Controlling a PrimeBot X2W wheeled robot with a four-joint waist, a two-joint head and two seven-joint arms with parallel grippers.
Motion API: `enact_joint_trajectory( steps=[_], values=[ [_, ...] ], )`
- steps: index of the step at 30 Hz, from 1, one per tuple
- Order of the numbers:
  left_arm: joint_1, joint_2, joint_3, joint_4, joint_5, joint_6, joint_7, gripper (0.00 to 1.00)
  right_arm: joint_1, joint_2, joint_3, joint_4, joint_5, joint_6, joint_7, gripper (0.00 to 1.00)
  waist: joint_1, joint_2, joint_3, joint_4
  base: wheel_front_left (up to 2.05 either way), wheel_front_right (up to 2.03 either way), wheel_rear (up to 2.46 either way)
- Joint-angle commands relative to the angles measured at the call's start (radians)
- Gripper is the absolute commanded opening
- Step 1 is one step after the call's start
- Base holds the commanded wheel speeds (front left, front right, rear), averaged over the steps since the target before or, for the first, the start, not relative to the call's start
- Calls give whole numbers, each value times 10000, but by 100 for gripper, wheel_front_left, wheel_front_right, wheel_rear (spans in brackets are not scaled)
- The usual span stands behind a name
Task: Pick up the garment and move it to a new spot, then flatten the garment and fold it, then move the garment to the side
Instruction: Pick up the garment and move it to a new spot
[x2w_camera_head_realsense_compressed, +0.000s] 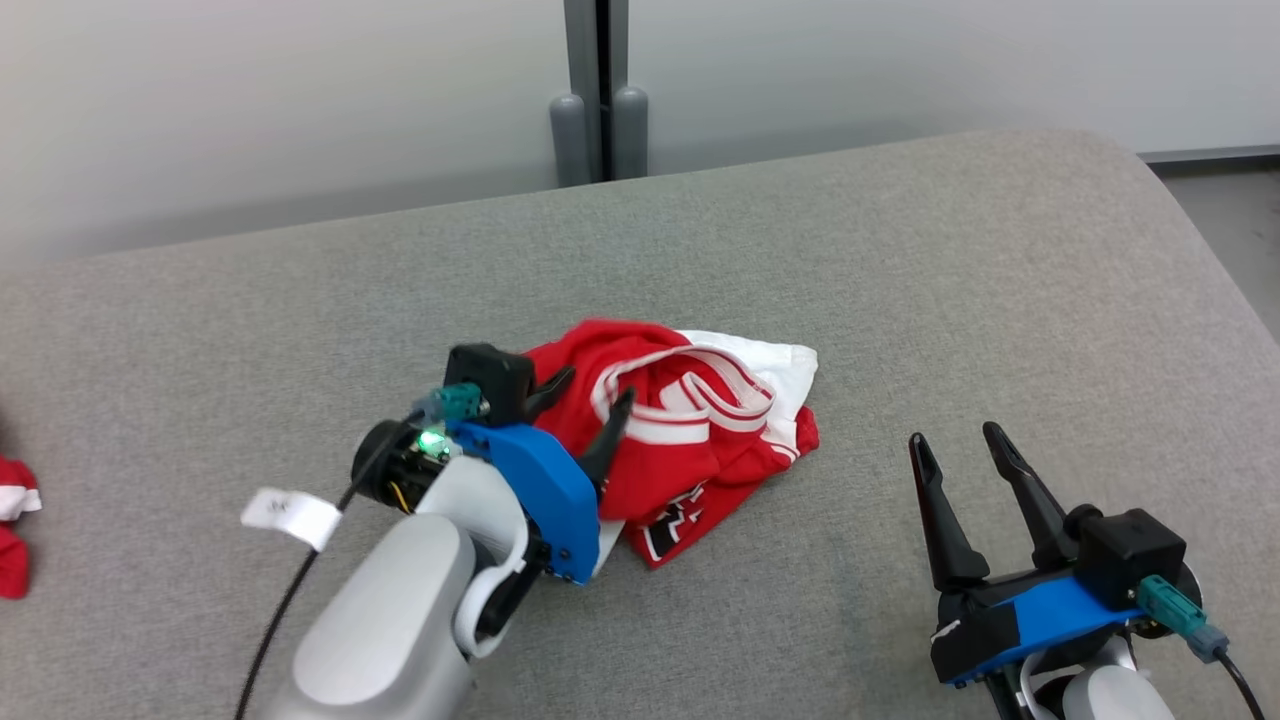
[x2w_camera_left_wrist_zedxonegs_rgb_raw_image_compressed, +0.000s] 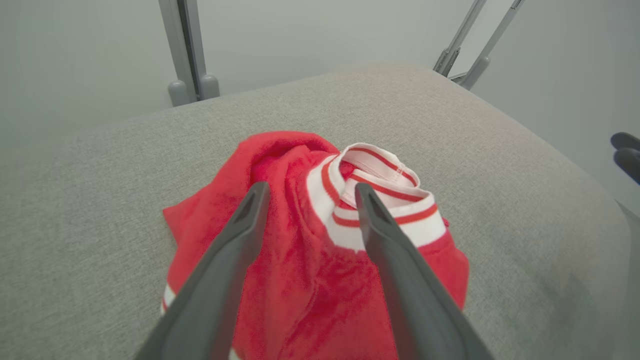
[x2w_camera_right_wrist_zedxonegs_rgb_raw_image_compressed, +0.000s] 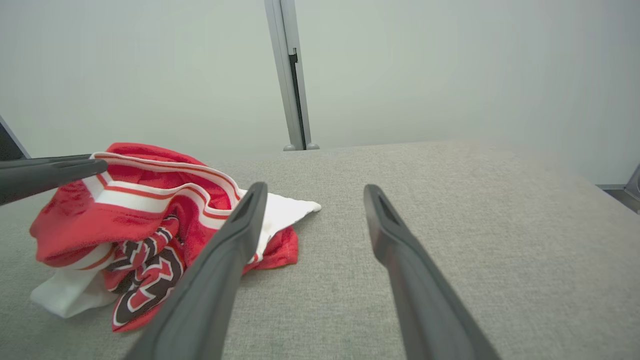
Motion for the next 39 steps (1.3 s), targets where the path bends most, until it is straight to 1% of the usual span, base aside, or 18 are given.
enact_joint_trajectory(
  steps=[1, 4, 8, 11, 14, 19, 21, 24, 28, 30, 32, 39],
  values=[
    [52, -99, -20, 120, 44, 67, -281, 100, -122, -43, -35, 14, 15, 1, 43, 100, -1, 0, -41, 40, 0, 0, 0],
    [317, -394, 22, 605, -21, 87, -1411, 100, -73, -39, -136, -36, -53, 3, 66, 100, -1, 0, -218, 221, 0, 0, 0],
    [855, -552, 345, 549, -281, 84, -3077, 100, 119, -43, -306, -160, -156, 1, 181, 100, -1, 0, -530, 513, 0, 0, 0],
    [1355, -297, 611, 374, -190, 246, -4029, 100, 276, -43, -467, -286, -198, 1, 288, 100, -1, 0, -748, 798, 0, 0, 0],
    [1882, 48, 888, 68, 6, 573, -4535, 100, 446, -42, -625, -371, -262, 3, 398, 100, -1, 0, -923, 1081, 0, 0, 0],
    [2805, 563, 1708, -617, 322, 1199, -4813, 100, 692, -42, -937, -496, -303, 3, 519, 100, -1, 0, -1118, 1481, 0, 0, 0],
    [3048, 680, 2063, -962, 482, 1348, -4826, 100, 787, -42, -1042, -519, -280, 3, 571, 100, -1, 0, -1155, 1607, 0, 0, 0],
    [3539, 691, 2750, -1572, 760, 1501, -4829, 100, 846, -43, -1152, -505, -195, 1, 635, 100, -1, 0, -1177, 1717, 0, 0, 0],
    [4108, 592, 3541, -2203, 1163, 1331, -4832, 100, 832, -42, -1145, -438, -82, 3, 651, 100, -1, 0, -1186, 1738, 0, 0, 0],
    [4347, 533, 3827, -2335, 1366, 1199, -4833, 100, 844, -42, -1103, -366, -15, 3, 640, 100, -1, 0, -1212, 1713, 0, 0, 0],
    [4610, 493, 4082, -2259, 1573, 1160, -4832, 100, 864, -43, -1091, -282, 38, 1, 627, 100, -1, 0, -1256, 1667, 0, 0, 0],
    [5110, 429, 4329, -1739, 2111, 1080, -4835, 100, 992, -42, -1181, -70, 117, 3, 624, 100, -1, 0, -1390, 1529, 0, 0, 0]
  ],
)
